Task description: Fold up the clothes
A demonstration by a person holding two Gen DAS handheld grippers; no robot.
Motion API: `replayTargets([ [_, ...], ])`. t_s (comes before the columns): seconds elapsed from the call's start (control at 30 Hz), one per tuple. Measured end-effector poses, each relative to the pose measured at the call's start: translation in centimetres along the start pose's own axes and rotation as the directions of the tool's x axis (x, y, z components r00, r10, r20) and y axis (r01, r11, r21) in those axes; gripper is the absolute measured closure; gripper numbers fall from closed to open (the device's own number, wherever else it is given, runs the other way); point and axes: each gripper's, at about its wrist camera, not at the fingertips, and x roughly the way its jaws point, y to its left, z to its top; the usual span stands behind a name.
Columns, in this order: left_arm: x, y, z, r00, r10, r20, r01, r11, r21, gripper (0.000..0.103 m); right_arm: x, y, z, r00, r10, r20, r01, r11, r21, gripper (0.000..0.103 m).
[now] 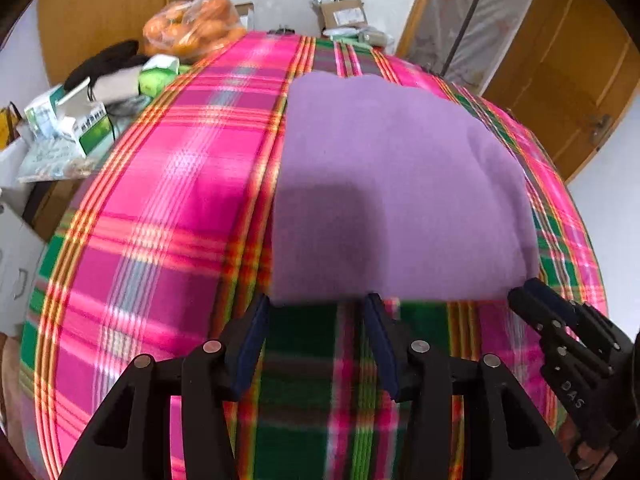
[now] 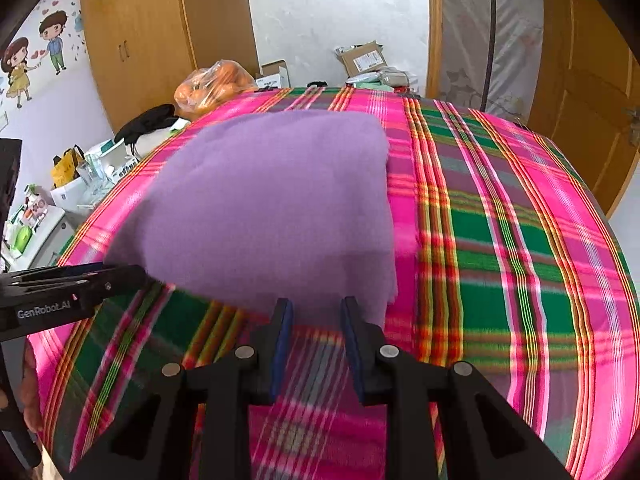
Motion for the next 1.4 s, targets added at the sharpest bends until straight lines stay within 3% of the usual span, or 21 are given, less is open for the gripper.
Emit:
replayTargets([
  [0.17, -1.2, -0.2, -1.5, 0.999, -0.036, 0.021, 0.036, 0.999, -0.013, 0.053, -0.7, -0.2, -1.6, 1.000, -0.007, -0.023, 0.007, 1.000, 0.026, 0.078],
  [0.37, -1.1, -1.4, -2.8, 1.000, -0.012, 0.028, 0.013, 1.000, -0.005, 0.053, -1.2, 0.2, -2.7, 0.999, -0.037, -0.016, 0.038, 0.999, 0.028, 0.076],
  [0.6, -0.8, -2.4, -3.1, 0.995, 0.056, 0.077, -0.058, 0.998, 0.023, 0.053, -0.9, 1.7, -2.8, 0.998, -0.053, -0.022, 0.053, 0.998, -0.025, 0.054],
  [1.03, 0.4, -4.2, -3.3, 0.976, 0.139, 0.169, -0.154, 0.985, 0.080, 0.046, 0.2, 2.1, -1.6, 0.996, -0.091, -0.026, 0.091, 0.996, -0.005, 0.040],
  [1.4, 1.2, -4.5, -2.4, 0.973, 0.160, 0.165, -0.172, 0.983, 0.063, 0.039, 1.0, 1.3, -0.9, 0.995, -0.094, -0.033, 0.094, 0.995, 0.013, 0.030],
])
